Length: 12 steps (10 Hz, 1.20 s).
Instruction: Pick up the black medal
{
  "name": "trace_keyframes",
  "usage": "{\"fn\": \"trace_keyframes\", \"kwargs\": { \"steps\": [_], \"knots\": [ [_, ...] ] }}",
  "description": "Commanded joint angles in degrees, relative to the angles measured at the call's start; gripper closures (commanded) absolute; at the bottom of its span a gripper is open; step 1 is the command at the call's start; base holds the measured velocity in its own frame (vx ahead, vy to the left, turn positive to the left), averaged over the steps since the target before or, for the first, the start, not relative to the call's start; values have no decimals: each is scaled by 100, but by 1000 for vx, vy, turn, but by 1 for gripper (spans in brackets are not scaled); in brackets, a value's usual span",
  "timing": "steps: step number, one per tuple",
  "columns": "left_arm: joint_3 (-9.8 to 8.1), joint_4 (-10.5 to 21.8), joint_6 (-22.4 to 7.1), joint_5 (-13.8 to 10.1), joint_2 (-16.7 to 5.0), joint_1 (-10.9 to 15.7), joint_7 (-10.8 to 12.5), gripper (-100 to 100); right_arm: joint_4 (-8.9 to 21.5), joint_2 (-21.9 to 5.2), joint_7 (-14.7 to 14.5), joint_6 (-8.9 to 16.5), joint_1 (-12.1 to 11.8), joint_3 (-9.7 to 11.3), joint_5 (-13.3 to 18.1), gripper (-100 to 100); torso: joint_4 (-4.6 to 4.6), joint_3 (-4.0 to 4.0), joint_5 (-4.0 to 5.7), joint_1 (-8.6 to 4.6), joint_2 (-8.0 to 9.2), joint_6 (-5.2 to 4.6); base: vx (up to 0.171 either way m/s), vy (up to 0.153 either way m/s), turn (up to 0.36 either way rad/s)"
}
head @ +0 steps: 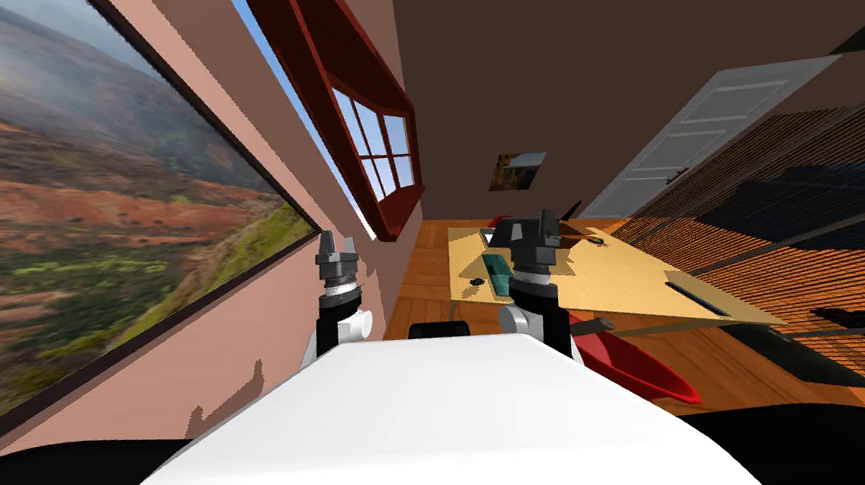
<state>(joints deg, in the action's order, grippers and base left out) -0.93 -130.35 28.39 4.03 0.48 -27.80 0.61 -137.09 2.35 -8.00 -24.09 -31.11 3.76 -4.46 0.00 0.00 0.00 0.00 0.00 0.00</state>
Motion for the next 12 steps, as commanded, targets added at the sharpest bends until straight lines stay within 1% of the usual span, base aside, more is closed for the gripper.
{"fn": "trace_keyframes", "kwargs": {
  "steps": [1,3,5,7,9,10,12],
  "knots": [
    [0,0,0,0,0,0,0,0,45,-219,38,-42,37,-28,80,-100,0,0,0,0,0,0,-26,4,68],
    [0,0,0,0,0,1,0,0,153,-563,125,-137,116,-89,266,-100,3,-8,0,0,14,1,-52,6,120],
    [0,0,0,0,0,1,0,0,323,-908,248,-275,227,-170,543,-100,5,-13,0,2,23,2,-62,15,172],
    [0,0,0,0,0,1,0,0,553,-1259,398,-446,357,-262,895,-100,5,-13,-1,4,22,2,-63,16,196],
    [1,0,0,0,0,1,0,0,841,-1602,566,-639,497,-355,1247,-100,5,-14,0,0,23,3,-68,10,283],
    [0,0,0,0,0,1,0,0,841,-1647,566,-639,497,-355,1314,-100,6,-15,0,0,25,2,-50,13,90],
    [0,0,0,0,0,1,0,0,1187,-2001,742,-846,637,-440,1692,-100,4,-10,-1,3,16,1,-46,24,243]
  ]
}}
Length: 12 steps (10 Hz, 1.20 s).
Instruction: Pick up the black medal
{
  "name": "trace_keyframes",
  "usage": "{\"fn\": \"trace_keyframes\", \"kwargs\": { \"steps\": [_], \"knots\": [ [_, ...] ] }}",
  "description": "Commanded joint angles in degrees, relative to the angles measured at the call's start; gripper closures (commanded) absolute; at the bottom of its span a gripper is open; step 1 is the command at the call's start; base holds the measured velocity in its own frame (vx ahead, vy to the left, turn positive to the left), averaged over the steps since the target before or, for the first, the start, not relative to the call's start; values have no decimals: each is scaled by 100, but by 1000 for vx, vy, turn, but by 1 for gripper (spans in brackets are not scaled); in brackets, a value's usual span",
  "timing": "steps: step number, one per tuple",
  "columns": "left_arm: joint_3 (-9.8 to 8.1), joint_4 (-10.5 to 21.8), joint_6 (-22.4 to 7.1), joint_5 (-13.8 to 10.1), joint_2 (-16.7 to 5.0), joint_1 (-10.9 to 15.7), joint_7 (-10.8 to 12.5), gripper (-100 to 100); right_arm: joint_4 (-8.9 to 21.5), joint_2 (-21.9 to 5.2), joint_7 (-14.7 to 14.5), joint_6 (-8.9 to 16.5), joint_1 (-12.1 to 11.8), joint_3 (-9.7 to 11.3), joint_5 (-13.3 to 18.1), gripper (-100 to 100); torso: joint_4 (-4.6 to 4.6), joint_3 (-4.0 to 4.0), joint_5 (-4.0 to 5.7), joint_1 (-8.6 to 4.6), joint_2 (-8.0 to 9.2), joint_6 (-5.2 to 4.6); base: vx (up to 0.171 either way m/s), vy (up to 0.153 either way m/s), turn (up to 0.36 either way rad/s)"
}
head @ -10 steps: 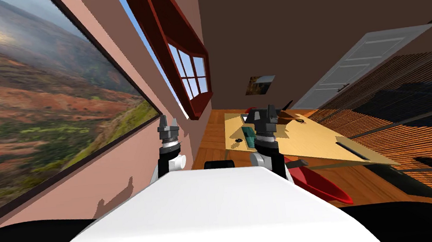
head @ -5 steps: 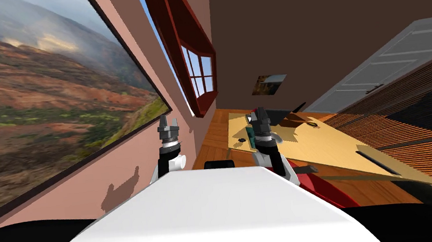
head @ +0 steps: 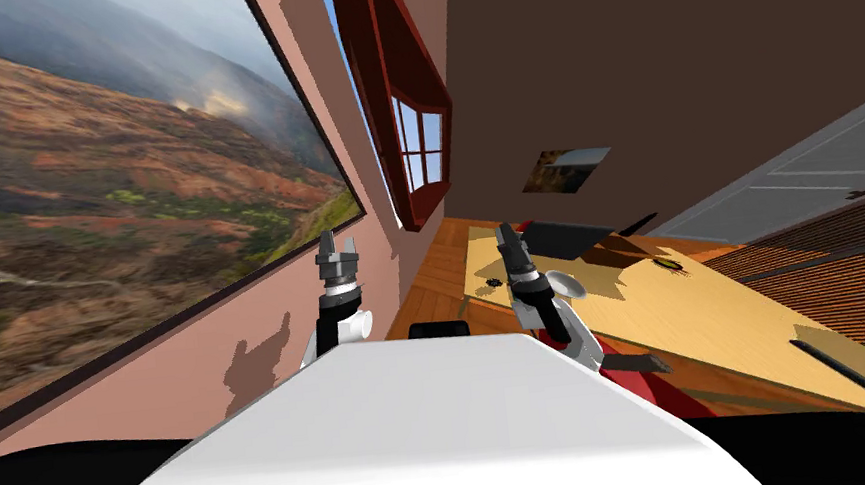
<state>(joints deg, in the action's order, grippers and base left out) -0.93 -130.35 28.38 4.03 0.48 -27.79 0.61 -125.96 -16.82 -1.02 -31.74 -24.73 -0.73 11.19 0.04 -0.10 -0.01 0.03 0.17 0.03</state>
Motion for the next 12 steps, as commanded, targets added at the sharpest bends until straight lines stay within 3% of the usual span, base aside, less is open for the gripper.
{"fn": "trace_keyframes", "kwargs": {
  "steps": [1,2,3,5,12],
  "knots": [
    [0,0,0,0,0,0,0,0,73,-84,43,-81,-1,9,219,-100,0,0,0,0,0,0,-34,11,114],
    [-1,0,0,0,0,-1,0,0,266,-261,132,-187,66,-29,422,-100,0,1,1,-3,-3,-5,-32,19,204],
    [0,0,0,0,0,0,0,0,266,-261,132,-187,66,-29,471,-100,-1,3,1,-2,-5,-1,-23,9,104],
    [0,0,0,0,0,-1,0,0,670,-621,308,-400,192,-90,870,-100,-2,5,1,-4,-8,-1,-34,16,295],
    [-1,0,0,0,0,-1,0,0,1425,-1183,554,-710,342,-133,1836,-100,-2,6,2,-7,-11,-3,-22,11,161]
  ]
}}
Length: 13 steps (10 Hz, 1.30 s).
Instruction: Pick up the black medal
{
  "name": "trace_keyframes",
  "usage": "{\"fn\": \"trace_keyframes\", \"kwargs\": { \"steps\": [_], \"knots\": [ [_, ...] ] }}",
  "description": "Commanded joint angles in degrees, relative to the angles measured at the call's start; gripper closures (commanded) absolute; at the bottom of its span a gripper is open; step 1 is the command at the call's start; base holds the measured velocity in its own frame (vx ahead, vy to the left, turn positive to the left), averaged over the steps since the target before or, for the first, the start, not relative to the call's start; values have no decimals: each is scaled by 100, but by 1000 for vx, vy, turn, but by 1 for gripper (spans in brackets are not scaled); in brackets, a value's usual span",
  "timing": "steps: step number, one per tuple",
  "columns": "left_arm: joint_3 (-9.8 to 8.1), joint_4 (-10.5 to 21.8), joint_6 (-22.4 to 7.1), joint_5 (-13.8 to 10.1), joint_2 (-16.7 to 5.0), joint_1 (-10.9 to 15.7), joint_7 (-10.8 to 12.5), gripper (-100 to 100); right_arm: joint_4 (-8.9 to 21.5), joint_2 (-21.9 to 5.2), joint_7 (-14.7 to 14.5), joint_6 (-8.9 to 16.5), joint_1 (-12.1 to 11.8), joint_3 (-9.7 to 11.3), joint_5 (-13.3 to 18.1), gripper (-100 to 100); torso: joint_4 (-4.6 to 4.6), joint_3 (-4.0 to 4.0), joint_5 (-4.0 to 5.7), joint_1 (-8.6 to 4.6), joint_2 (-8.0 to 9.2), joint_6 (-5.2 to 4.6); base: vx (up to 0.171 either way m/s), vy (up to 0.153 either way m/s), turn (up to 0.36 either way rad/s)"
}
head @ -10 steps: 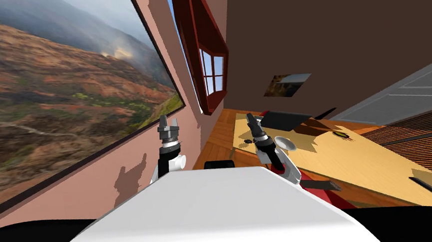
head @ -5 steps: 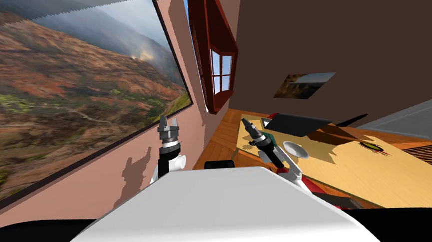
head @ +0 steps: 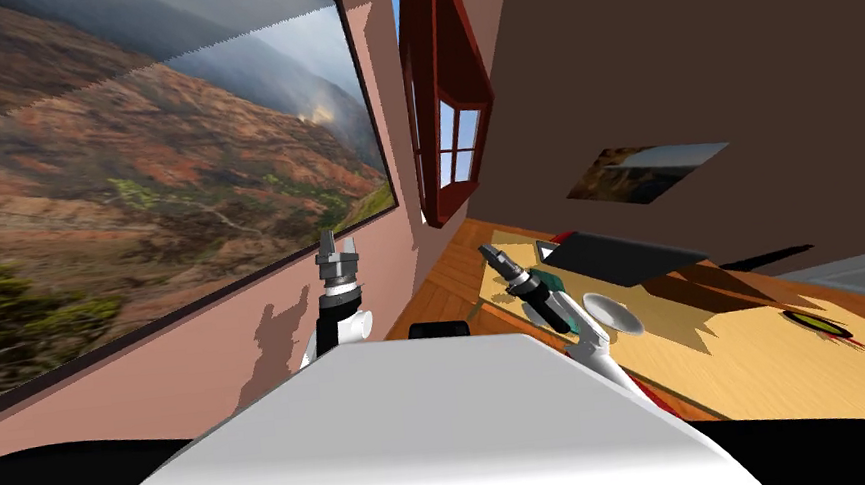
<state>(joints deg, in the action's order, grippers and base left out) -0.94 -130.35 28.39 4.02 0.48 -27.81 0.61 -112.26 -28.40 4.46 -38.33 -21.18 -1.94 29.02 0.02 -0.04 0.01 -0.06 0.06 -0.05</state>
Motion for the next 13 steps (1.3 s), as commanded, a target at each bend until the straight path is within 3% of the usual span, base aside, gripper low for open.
{"fn": "trace_keyframes", "kwargs": {
  "steps": [1,8,9,10,13],
  "knots": [
    [0,0,0,0,0,0,0,0,286,-216,80,-148,25,-13,286,-100,0,0,0,0,0,0,-13,11,254],
    [0,0,0,0,0,1,0,0,1417,-978,327,-492,107,63,1464,-100,-1,2,-1,0,-4,4,-11,6,223],
    [-1,0,0,0,0,-1,0,0,1445,-978,327,-492,107,63,1464,-100,-1,2,1,-5,-4,-5,-1,-2,-82],
    [-1,0,0,0,0,-1,0,0,1717,-1167,374,-564,109,100,1717,-100,-1,2,1,-5,-4,-5,-2,7,237],
    [0,0,0,0,0,0,0,0,2031,-1356,414,-630,104,145,2000,-100,-1,4,0,-4,-6,1,1,-3,151]
  ]
}}
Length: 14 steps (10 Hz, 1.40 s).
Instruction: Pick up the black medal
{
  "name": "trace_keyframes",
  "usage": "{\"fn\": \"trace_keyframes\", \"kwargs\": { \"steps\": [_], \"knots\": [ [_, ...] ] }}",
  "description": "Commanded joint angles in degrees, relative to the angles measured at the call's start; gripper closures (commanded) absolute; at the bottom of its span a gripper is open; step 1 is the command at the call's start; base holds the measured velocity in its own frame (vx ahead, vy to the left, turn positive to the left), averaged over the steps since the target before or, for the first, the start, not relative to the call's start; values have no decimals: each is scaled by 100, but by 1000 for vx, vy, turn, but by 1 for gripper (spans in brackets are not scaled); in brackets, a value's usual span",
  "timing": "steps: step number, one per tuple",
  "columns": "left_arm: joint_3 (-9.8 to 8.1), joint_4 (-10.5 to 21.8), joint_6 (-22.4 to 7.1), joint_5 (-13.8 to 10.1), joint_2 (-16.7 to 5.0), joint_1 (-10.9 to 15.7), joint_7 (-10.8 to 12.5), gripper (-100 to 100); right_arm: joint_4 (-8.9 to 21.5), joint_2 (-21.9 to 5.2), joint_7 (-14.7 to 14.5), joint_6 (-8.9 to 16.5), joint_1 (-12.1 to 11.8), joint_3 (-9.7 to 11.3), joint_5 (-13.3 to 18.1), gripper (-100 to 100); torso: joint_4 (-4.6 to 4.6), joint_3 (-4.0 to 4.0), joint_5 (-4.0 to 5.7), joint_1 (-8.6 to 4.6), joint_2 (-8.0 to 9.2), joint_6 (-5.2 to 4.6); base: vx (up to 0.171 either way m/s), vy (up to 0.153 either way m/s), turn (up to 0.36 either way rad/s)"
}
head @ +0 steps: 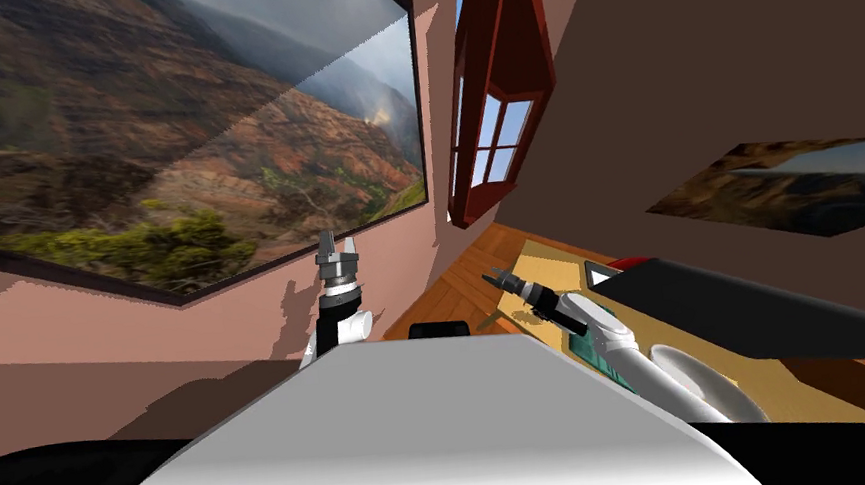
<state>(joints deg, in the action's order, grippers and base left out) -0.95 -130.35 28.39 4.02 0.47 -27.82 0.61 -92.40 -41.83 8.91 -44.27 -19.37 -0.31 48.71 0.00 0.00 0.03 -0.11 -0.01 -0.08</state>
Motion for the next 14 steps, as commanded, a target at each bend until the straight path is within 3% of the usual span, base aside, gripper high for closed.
{"fn": "trace_keyframes", "kwargs": {
  "steps": [1,2,3,4,5,6,9,10,12,13,14],
  "knots": [
    [0,0,0,0,0,0,0,0,286,-202,3,-95,-89,33,286,-100,0,0,0,0,0,0,3,-2,224],
    [0,0,0,0,0,1,0,0,339,-202,3,-95,-89,33,289,-100,0,0,-1,0,0,3,4,-9,95],
    [0,0,0,0,0,0,0,0,514,-389,31,-148,-109,91,526,-100,0,0,0,-1,1,-2,4,-7,180],
    [0,0,0,0,0,0,0,0,631,-389,31,-148,-109,91,537,-100,0,0,0,-1,1,2,3,-9,118],
    [0,0,0,0,0,0,0,0,847,-573,52,-195,-136,155,775,-100,0,0,0,-1,0,0,4,-7,177],
    [0,0,0,0,0,0,0,0,920,-573,52,-195,-136,155,775,-100,0,0,-1,-2,0,1,4,-11,106],
    [0,0,0,0,0,0,0,0,1409,-924,78,-270,-210,299,1218,-100,0,0,0,-2,0,-1,4,-10,155],
    [0,0,0,0,0,0,0,0,1482,-924,78,-270,-210,299,1218,-100,0,0,0,-2,0,1,3,-13,75],
    [0,0,0,0,0,0,0,0,2012,-1237,82,-323,-306,458,1569,-100,0,0,0,-4,0,-1,6,-16,178],
    [0,0,0,0,0,0,0,0,2012,-1237,82,-323,-306,458,1612,-100,0,0,0,-6,-1,1,1,-23,94],
    [-1,0,0,0,0,-1,0,0,2262,-1376,77,-342,-360,542,1790,-100,0,0,1,-6,0,-2,0,-16,144]
  ]
}}
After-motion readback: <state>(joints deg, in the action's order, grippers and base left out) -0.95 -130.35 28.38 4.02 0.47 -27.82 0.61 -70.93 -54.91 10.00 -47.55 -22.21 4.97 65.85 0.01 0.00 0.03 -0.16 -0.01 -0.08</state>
